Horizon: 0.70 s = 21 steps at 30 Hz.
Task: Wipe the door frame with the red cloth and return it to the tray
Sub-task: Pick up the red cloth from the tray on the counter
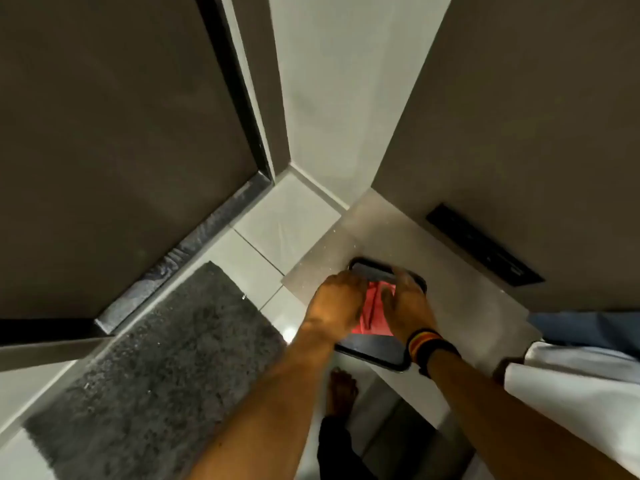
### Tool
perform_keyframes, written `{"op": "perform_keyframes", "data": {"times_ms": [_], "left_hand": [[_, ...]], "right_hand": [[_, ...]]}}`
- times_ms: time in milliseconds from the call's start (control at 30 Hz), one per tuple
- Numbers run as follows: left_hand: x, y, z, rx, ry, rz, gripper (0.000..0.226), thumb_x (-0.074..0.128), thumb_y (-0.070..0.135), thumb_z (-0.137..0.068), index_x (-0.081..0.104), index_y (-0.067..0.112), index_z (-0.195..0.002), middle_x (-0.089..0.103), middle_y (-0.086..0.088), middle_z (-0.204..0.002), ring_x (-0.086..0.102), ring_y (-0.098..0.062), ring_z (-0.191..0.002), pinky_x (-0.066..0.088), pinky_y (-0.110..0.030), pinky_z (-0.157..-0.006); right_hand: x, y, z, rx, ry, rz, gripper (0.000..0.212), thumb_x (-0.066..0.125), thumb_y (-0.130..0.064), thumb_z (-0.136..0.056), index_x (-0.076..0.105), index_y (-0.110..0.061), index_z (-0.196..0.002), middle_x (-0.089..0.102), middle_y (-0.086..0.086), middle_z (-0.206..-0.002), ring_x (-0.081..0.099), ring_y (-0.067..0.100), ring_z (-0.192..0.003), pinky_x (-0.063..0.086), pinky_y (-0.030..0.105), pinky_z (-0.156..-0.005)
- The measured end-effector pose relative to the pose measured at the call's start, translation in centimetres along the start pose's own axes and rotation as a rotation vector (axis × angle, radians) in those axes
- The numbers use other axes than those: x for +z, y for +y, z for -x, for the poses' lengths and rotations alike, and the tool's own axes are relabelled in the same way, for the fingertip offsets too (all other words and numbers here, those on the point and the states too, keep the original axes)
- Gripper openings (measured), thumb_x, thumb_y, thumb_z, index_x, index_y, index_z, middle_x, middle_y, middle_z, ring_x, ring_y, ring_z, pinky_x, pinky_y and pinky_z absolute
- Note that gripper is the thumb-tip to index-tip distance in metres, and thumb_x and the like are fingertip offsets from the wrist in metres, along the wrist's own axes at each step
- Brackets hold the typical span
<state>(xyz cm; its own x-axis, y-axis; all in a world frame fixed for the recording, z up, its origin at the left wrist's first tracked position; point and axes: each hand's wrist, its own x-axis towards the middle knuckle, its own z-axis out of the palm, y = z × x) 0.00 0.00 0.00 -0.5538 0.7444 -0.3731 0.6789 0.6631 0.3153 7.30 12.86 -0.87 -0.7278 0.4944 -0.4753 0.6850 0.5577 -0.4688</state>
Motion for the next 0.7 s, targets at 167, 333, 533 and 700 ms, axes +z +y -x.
{"op": "perform_keyframes", "data": {"times_ms": [167,333,533,700], "left_hand": [[7.0,1.6,-2.8,-0.305,-0.063,0.254,0.028,0.05,0.02,-0.099,0.065,0.01,-0.12,0.07,-0.013,-0.121,0.07,-0.032,-0.106,0.058,-0.039,-0.087],[12.1,3.0,-5.7,-0.519,-0.013,0.445,0.038,0.062,0.033,-0.094,0.056,0.012,-0.125,0.064,-0.012,-0.123,0.068,-0.032,-0.108,0.058,-0.041,-0.086],[12.6,2.3,-6.5,-0.7,0.066,0.715,0.024,0.065,0.015,-0.091,0.063,0.008,-0.114,0.073,-0.015,-0.111,0.07,-0.035,-0.104,0.056,-0.039,-0.089],[8.1,1.5,-5.5,-0.846,0.146,1.075,0.043,0.069,0.005,-0.085,0.064,0.01,-0.127,0.076,-0.014,-0.104,0.073,-0.031,-0.101,0.059,-0.034,-0.092]], "right_hand": [[5.0,6.4,-2.1,0.215,-0.019,-0.042,0.031,0.053,-0.02,-0.101,0.062,-0.002,-0.125,0.063,0.023,-0.127,0.062,0.04,-0.113,0.053,0.044,-0.094],[7.4,9.3,-4.8,0.364,0.093,-0.164,0.042,0.066,-0.019,-0.093,0.056,-0.01,-0.132,0.061,0.018,-0.131,0.06,0.039,-0.12,0.052,0.051,-0.103],[7.1,9.1,-6.4,0.466,0.11,-0.431,0.035,0.064,-0.001,-0.085,0.063,-0.011,-0.119,0.068,0.011,-0.09,0.067,0.032,-0.089,0.054,0.037,-0.081],[3.1,5.0,-5.3,0.334,-0.019,-0.626,0.023,0.063,-0.003,-0.09,0.07,-0.025,-0.087,0.062,-0.006,-0.07,0.058,0.019,-0.07,0.047,0.025,-0.065]]}}
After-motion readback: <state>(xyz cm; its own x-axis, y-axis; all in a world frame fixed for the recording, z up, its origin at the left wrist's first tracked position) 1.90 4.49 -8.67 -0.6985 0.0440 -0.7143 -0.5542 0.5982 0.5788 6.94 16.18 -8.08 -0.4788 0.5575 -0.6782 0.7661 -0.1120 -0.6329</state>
